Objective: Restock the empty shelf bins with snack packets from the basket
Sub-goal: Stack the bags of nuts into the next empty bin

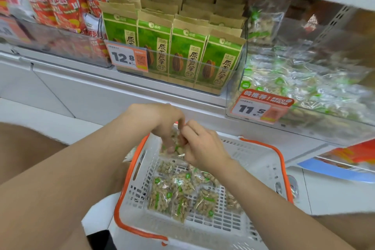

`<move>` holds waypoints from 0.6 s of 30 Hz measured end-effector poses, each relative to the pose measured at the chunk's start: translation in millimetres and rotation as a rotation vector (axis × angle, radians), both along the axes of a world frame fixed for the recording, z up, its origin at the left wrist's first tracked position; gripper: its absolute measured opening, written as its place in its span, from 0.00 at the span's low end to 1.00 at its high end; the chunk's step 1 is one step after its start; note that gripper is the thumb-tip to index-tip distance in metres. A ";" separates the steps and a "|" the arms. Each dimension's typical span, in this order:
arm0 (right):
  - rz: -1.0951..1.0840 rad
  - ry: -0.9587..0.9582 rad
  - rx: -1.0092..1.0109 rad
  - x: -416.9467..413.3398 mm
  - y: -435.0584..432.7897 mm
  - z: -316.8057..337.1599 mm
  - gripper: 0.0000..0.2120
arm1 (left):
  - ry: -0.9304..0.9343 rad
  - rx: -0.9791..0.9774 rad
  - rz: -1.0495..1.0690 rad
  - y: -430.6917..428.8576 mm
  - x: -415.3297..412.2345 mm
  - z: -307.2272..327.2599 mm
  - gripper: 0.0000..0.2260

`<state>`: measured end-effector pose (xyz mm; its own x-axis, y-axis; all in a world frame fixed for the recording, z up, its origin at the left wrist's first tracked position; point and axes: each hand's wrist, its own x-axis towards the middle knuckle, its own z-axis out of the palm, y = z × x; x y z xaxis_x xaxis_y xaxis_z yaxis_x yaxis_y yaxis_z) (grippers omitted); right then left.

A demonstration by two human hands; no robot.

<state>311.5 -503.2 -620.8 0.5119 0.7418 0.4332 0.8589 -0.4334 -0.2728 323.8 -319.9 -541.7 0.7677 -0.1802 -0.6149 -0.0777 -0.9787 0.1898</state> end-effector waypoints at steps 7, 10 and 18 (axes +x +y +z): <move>-0.147 0.150 0.485 -8.2 -25.2 66.0 0.11 | -0.373 -0.359 0.049 -12.1 -9.7 48.6 0.15; -0.267 0.334 0.601 -11.0 -32.2 102.6 0.19 | -0.562 -0.510 0.092 -24.5 -15.0 74.8 0.10; -0.433 0.424 0.688 21.6 -50.9 166.2 0.13 | -0.792 -0.746 0.241 -62.0 -9.8 121.6 0.14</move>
